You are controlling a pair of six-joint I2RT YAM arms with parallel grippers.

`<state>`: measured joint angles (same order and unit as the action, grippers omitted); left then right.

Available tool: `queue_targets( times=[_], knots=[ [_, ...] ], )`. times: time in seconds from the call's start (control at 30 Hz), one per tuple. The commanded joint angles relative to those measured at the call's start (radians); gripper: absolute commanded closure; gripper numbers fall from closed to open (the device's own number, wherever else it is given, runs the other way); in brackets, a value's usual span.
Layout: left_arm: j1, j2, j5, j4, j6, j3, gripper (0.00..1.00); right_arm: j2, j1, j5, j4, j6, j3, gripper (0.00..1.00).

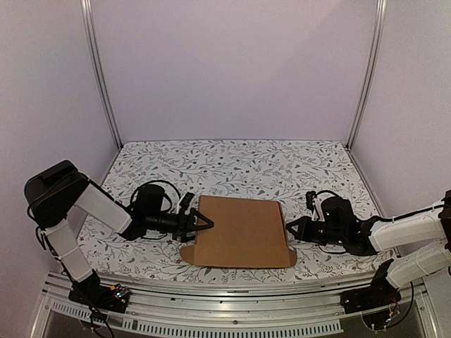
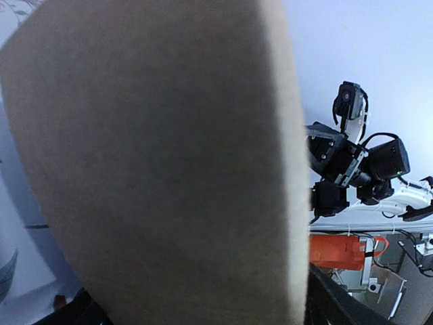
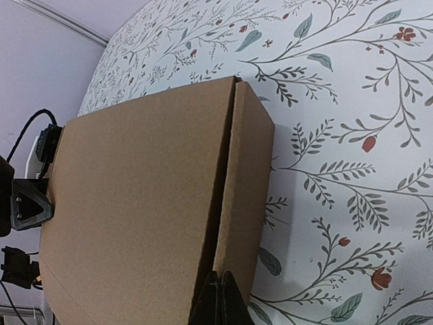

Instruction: Fold the paper box

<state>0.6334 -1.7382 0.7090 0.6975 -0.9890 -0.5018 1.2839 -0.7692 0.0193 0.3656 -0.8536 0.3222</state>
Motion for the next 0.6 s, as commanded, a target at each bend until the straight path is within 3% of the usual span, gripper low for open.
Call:
queue_targets(
  times=[0.0,0.3,0.43,0.57],
  knots=[
    [-0.013,-0.036,0.037,0.103,-0.048,0.006,0.22,0.034,0.011,-0.058,-0.214,0.018,-0.051,1.00],
    [-0.014,-0.044,0.059,0.124,-0.074,-0.007,0.42,0.027,0.011,-0.055,-0.217,0.022,-0.045,1.00],
    [-0.014,-0.032,0.064,0.130,-0.082,-0.010,0.46,0.016,0.011,-0.046,-0.217,0.033,-0.035,1.00],
    [-0.014,0.004,0.063,0.141,-0.088,-0.004,0.46,-0.064,0.010,-0.051,-0.236,0.053,-0.021,0.86]
  ],
)
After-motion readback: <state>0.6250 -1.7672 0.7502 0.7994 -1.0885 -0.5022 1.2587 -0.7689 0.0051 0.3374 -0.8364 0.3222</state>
